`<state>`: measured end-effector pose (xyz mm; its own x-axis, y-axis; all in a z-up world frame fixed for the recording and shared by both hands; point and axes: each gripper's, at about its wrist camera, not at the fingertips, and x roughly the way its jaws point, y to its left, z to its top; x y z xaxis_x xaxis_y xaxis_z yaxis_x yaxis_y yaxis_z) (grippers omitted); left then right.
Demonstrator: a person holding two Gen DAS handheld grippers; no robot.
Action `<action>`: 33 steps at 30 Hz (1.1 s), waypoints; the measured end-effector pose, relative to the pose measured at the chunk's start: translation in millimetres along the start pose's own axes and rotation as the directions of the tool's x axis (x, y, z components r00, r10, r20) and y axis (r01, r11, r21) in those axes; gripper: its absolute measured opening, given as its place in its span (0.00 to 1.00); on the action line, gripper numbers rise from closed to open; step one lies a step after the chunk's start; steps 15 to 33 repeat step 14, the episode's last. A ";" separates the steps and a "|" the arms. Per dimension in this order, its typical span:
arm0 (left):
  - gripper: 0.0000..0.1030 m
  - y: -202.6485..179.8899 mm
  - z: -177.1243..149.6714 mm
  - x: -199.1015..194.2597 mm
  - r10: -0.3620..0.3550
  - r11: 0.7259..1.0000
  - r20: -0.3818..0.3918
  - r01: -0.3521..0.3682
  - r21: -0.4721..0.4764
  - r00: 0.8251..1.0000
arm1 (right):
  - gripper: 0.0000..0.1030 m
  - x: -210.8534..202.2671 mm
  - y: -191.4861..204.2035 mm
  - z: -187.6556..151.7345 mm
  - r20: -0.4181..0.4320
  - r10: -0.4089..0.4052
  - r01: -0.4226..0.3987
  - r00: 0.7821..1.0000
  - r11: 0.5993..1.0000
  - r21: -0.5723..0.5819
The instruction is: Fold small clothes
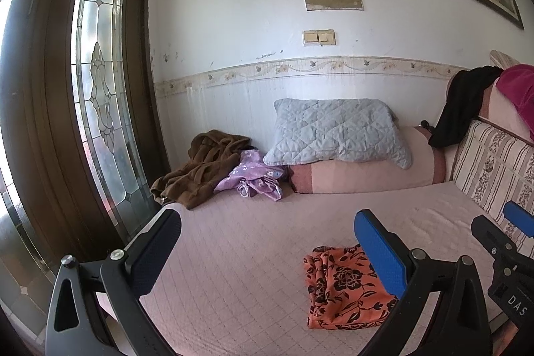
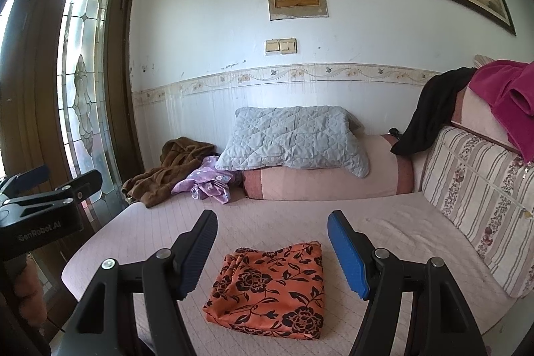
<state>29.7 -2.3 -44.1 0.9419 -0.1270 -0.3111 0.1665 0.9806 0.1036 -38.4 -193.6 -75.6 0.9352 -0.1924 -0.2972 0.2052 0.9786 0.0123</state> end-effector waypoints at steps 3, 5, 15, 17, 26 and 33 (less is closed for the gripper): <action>1.00 1.6 -2.0 3.6 0.000 1.000 -0.006 0.000 0.002 1.000 | 0.70 2.4 2.1 -0.2 -0.003 0.001 -0.001 1.000 1.000 0.001; 1.00 3.3 -2.9 6.1 0.001 1.000 -0.011 -0.001 -0.001 1.000 | 0.70 5.3 4.4 0.2 -0.006 0.003 -0.003 1.000 1.000 -0.003; 1.00 13.6 -5.6 60.0 -0.031 0.998 -0.059 0.027 -0.061 0.998 | 0.70 36.8 6.9 -0.9 -0.037 0.030 -0.032 0.999 0.999 -0.035; 1.00 13.6 -5.6 60.0 -0.031 0.998 -0.059 0.027 -0.061 0.998 | 0.70 36.8 6.9 -0.9 -0.037 0.030 -0.032 0.999 0.999 -0.035; 1.00 13.6 -5.6 60.0 -0.031 0.998 -0.059 0.027 -0.061 0.998 | 0.70 36.8 6.9 -0.9 -0.037 0.030 -0.032 0.999 0.999 -0.035; 1.00 13.6 -5.6 60.0 -0.031 0.998 -0.059 0.027 -0.061 0.998 | 0.70 36.8 6.9 -0.9 -0.037 0.030 -0.032 0.999 0.999 -0.035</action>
